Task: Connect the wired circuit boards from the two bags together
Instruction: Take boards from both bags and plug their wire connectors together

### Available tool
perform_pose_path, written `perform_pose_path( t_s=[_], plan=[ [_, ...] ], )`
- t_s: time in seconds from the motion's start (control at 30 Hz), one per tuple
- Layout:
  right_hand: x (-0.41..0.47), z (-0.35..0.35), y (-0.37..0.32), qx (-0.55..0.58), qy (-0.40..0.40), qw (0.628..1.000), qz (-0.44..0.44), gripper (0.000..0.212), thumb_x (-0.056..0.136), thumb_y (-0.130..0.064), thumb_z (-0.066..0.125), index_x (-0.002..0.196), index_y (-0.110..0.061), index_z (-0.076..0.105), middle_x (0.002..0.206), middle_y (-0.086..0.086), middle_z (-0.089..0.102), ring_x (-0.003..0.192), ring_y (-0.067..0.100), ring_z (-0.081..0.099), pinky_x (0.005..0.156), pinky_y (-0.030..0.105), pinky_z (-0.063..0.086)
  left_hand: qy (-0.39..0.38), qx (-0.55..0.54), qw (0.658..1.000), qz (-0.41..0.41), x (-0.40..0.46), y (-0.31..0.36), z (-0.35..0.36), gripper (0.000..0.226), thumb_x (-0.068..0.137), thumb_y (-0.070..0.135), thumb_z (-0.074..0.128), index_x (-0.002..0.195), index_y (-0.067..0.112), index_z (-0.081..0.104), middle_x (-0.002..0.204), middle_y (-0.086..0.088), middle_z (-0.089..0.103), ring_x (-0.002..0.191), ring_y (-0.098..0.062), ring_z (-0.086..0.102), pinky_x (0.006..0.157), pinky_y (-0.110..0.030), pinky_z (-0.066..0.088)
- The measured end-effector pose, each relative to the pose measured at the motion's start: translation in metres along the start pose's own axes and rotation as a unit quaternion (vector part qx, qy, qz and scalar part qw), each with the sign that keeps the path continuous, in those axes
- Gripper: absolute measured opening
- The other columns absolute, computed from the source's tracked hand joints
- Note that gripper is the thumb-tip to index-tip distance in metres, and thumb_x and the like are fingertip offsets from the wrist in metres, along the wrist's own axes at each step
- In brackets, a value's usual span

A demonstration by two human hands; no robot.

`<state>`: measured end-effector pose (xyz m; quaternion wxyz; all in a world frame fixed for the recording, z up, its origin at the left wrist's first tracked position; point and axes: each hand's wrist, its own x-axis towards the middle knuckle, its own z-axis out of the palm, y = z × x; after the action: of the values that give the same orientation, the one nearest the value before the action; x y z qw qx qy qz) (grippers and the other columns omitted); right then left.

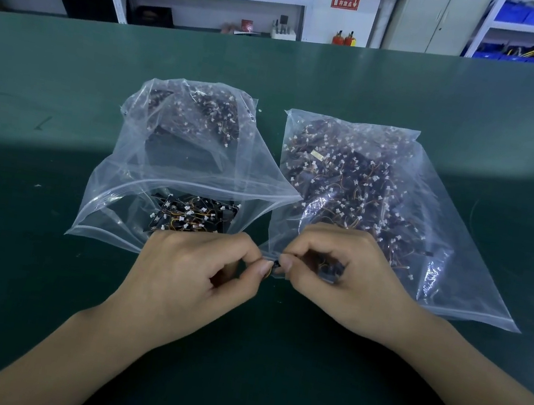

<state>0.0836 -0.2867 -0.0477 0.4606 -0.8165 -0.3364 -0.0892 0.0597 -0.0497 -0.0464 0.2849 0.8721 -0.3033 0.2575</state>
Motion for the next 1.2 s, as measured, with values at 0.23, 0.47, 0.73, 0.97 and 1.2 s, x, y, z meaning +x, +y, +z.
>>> perform_pose_path(
  t_s=[0.23, 0.47, 0.73, 0.97, 1.2],
  plan=[
    [0.000, -0.002, 0.000, -0.010, -0.008, 1.000, 0.000, 0.011, 0.097, -0.010, 0.076, 0.086, -0.011, 0.077, 0.077, -0.010, 0.068, 0.069, 0.015, 0.061, 0.065, 0.017, 0.043, 0.000, 0.000, 1.000, 0.000, -0.001, -0.001, 0.001, 0.027, 0.103, 0.038, 0.065, 0.081, 0.026, 0.071, 0.063, 0.020, 0.046, 0.056, 0.000, 0.047, 0.047, -0.031, 0.045],
    [0.001, -0.015, 0.004, -0.128, -0.043, 0.990, -0.042, 0.022, 0.085, -0.029, 0.078, 0.105, -0.024, 0.071, 0.090, -0.016, 0.063, 0.074, 0.012, 0.059, 0.067, 0.022, 0.047, 0.073, -0.028, 0.997, -0.022, 0.002, -0.009, -0.001, 0.015, 0.102, 0.029, 0.074, 0.097, 0.019, 0.083, 0.087, 0.013, 0.073, 0.072, -0.012, 0.067, 0.060, -0.032, 0.053],
    [0.001, -0.016, 0.011, -0.106, -0.029, 0.994, 0.005, 0.035, 0.081, -0.005, 0.077, 0.104, -0.029, 0.067, 0.088, -0.013, 0.065, 0.073, 0.019, 0.062, 0.067, 0.021, 0.050, 0.066, -0.037, 0.997, 0.005, 0.001, -0.008, 0.002, 0.016, 0.103, 0.015, 0.071, 0.112, 0.011, 0.083, 0.099, 0.004, 0.074, 0.088, -0.015, 0.071, 0.074, -0.031, 0.056],
    [0.003, -0.016, 0.007, -0.071, 0.015, 0.997, 0.019, 0.035, 0.082, 0.002, 0.076, 0.103, -0.024, 0.068, 0.085, -0.008, 0.068, 0.069, 0.019, 0.059, 0.067, 0.012, 0.040, 0.061, -0.032, 0.997, 0.033, 0.001, -0.009, 0.005, 0.009, 0.100, 0.017, 0.078, 0.104, 0.013, 0.084, 0.098, 0.007, 0.075, 0.088, -0.013, 0.070, 0.074, -0.031, 0.057],
    [0.004, -0.013, 0.001, -0.043, 0.023, 0.999, 0.007, 0.027, 0.083, -0.005, 0.073, 0.100, -0.025, 0.066, 0.083, -0.013, 0.066, 0.066, 0.015, 0.059, 0.066, 0.010, 0.041, 0.062, 0.050, 0.995, 0.064, 0.009, -0.001, 0.014, 0.008, 0.099, 0.019, 0.079, 0.093, 0.020, 0.084, 0.090, 0.010, 0.074, 0.079, -0.016, 0.069, 0.062, -0.037, 0.056]
  ],
)
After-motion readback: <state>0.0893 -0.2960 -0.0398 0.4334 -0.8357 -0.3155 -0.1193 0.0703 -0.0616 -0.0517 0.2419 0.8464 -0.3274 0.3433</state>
